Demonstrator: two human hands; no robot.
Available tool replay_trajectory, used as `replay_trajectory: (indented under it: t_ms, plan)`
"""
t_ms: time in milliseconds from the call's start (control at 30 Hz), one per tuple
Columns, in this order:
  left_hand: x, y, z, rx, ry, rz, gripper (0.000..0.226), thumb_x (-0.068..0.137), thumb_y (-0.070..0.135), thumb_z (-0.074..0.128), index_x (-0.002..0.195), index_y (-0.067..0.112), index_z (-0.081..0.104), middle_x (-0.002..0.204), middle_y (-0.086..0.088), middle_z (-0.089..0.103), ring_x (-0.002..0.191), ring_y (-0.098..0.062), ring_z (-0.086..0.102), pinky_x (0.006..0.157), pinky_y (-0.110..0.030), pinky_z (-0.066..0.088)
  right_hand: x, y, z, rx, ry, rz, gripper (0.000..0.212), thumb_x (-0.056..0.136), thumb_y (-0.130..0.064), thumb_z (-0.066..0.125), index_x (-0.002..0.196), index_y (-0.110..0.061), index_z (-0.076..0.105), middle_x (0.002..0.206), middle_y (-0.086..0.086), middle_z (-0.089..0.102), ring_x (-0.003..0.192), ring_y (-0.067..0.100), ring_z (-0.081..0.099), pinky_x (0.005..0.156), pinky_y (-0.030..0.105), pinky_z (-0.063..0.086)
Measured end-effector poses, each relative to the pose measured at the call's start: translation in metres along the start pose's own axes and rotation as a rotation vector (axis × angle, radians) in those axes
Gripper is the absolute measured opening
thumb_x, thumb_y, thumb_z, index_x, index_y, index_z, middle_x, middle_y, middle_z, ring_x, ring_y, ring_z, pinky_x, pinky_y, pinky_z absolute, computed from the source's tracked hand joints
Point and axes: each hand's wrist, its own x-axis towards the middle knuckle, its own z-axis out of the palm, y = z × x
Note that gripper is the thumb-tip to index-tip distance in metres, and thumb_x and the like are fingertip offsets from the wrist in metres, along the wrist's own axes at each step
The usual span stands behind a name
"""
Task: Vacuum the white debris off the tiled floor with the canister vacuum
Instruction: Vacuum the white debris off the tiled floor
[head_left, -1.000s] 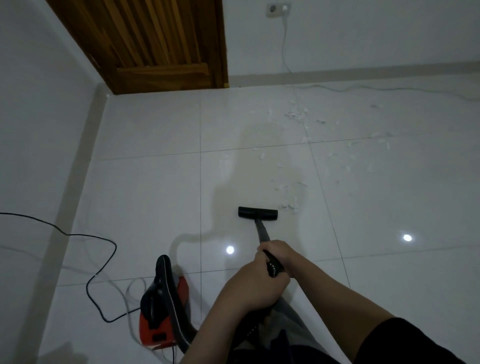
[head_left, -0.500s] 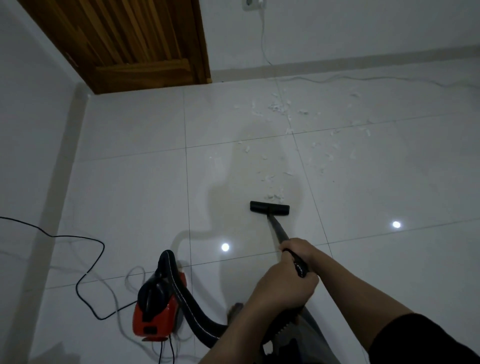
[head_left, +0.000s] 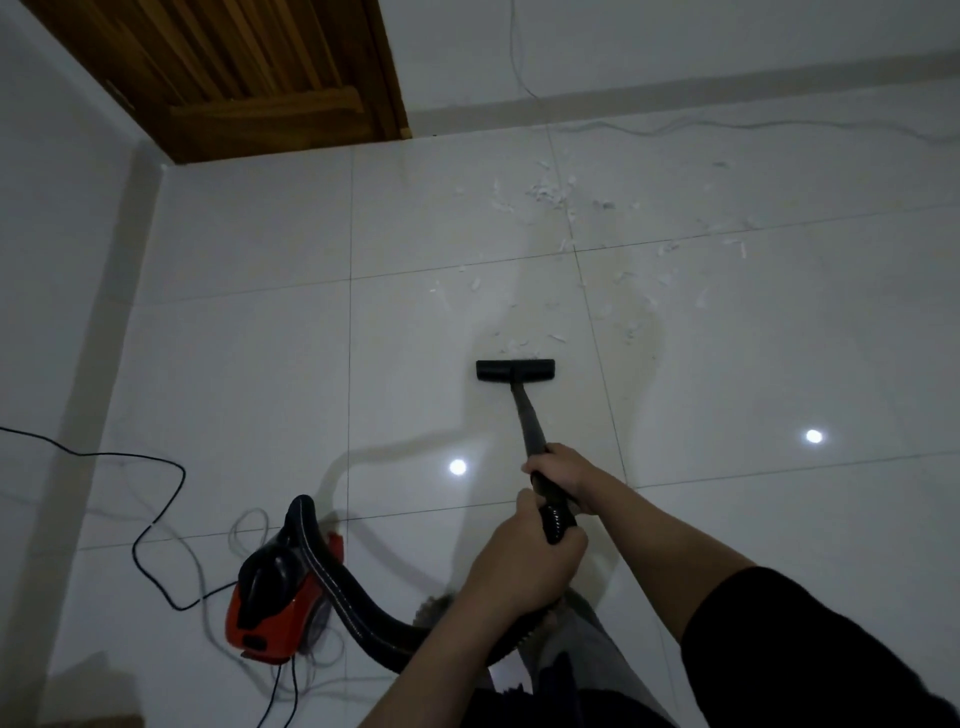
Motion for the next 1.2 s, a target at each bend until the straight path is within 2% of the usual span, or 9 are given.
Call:
replay_trajectory:
  t_ms: [167, 333, 433, 533, 600, 700, 767, 1000, 1200]
  plan:
    - [0.023, 0.023, 0.018, -0.038, 0.031, -0.016, 0.026, 0.094, 0.042, 0.049, 0.113, 0.027, 0.041, 0.089, -0.002, 0.066, 0.064, -0.012, 0.056, 0.057, -0.028, 0.043, 0.017, -0.009, -0.035, -0.008, -0.031, -0.01, 0.025, 0.094, -0.017, 0.058, 0.115, -0.009, 0.047, 0.09, 0.01, 0.057, 0.072, 0.021, 0.057, 0.059, 0.031, 0.048]
    - [0.039, 0.039, 0.025, -0.172, 0.037, -0.041, 0.024, 0.094, 0.039, 0.053, 0.113, 0.029, 0.041, 0.081, -0.006, 0.07, 0.053, -0.012, 0.06, 0.048, -0.022, 0.047, 0.04, -0.009, -0.056, 0.076, -0.057, -0.01, 0.049, 0.093, -0.02, 0.063, 0.135, -0.014, 0.039, 0.104, 0.01, 0.058, 0.085, 0.024, 0.061, 0.075, 0.039, 0.054]
    - [0.051, 0.048, 0.024, -0.16, 0.059, -0.052, 0.032, 0.093, 0.037, 0.055, 0.119, 0.024, 0.043, 0.083, -0.002, 0.07, 0.059, -0.013, 0.064, 0.045, -0.016, 0.047, 0.056, -0.011, -0.063, 0.139, -0.061, -0.016, 0.064, 0.091, -0.021, 0.065, 0.146, -0.017, 0.034, 0.104, 0.01, 0.061, 0.087, 0.025, 0.062, 0.083, 0.043, 0.055]
    - [0.066, 0.056, 0.02, -0.086, 0.079, -0.051, 0.064, 0.083, 0.054, 0.053, 0.134, 0.02, 0.038, 0.118, -0.007, 0.066, 0.081, -0.011, 0.07, 0.063, -0.022, 0.053, 0.066, -0.02, -0.072, 0.237, -0.071, 0.007, 0.073, 0.091, -0.017, 0.066, 0.153, -0.02, 0.027, 0.096, 0.011, 0.064, 0.072, 0.021, 0.064, 0.067, 0.034, 0.056]
    - [0.077, 0.063, 0.018, -0.081, 0.073, -0.054, 0.072, 0.084, 0.053, 0.053, 0.143, 0.018, 0.031, 0.122, -0.01, 0.065, 0.091, -0.017, 0.068, 0.07, -0.029, 0.052, 0.073, -0.028, -0.08, 0.252, -0.071, 0.005, 0.072, 0.093, -0.012, 0.064, 0.153, -0.018, 0.026, 0.091, 0.012, 0.063, 0.063, 0.018, 0.063, 0.052, 0.026, 0.053]
    - [0.095, 0.073, 0.01, -0.114, 0.084, -0.04, 0.044, 0.091, 0.043, 0.054, 0.128, 0.023, 0.04, 0.093, -0.001, 0.068, 0.07, -0.013, 0.063, 0.067, -0.037, 0.052, 0.089, -0.046, -0.088, 0.208, -0.058, -0.01, 0.078, 0.09, -0.017, 0.067, 0.155, -0.02, 0.024, 0.107, 0.012, 0.061, 0.08, 0.022, 0.063, 0.066, 0.034, 0.054]
    - [0.109, 0.081, 0.001, -0.123, 0.089, -0.038, 0.03, 0.09, 0.042, 0.054, 0.114, 0.028, 0.043, 0.087, -0.002, 0.068, 0.065, -0.014, 0.062, 0.072, -0.042, 0.055, 0.098, -0.062, -0.093, 0.189, -0.055, -0.007, 0.08, 0.088, -0.021, 0.069, 0.154, -0.023, 0.024, 0.116, 0.013, 0.06, 0.087, 0.024, 0.063, 0.075, 0.038, 0.055]
    - [0.156, 0.121, -0.037, -0.112, 0.088, -0.025, 0.031, 0.092, 0.041, 0.053, 0.117, 0.028, 0.042, 0.085, -0.002, 0.068, 0.062, -0.015, 0.059, 0.069, -0.039, 0.054, 0.132, -0.123, -0.117, 0.118, -0.06, -0.004, 0.072, 0.086, -0.022, 0.068, 0.149, -0.019, 0.033, 0.105, 0.012, 0.061, 0.083, 0.026, 0.063, 0.072, 0.04, 0.054]
    - [0.184, 0.147, -0.071, -0.091, 0.06, -0.043, 0.035, 0.091, 0.041, 0.051, 0.121, 0.027, 0.04, 0.083, -0.004, 0.07, 0.056, -0.016, 0.061, 0.072, -0.041, 0.056, 0.149, -0.167, -0.127, 0.105, -0.057, 0.019, 0.076, 0.09, -0.023, 0.065, 0.154, -0.025, 0.024, 0.116, 0.012, 0.06, 0.086, 0.025, 0.064, 0.073, 0.039, 0.056]
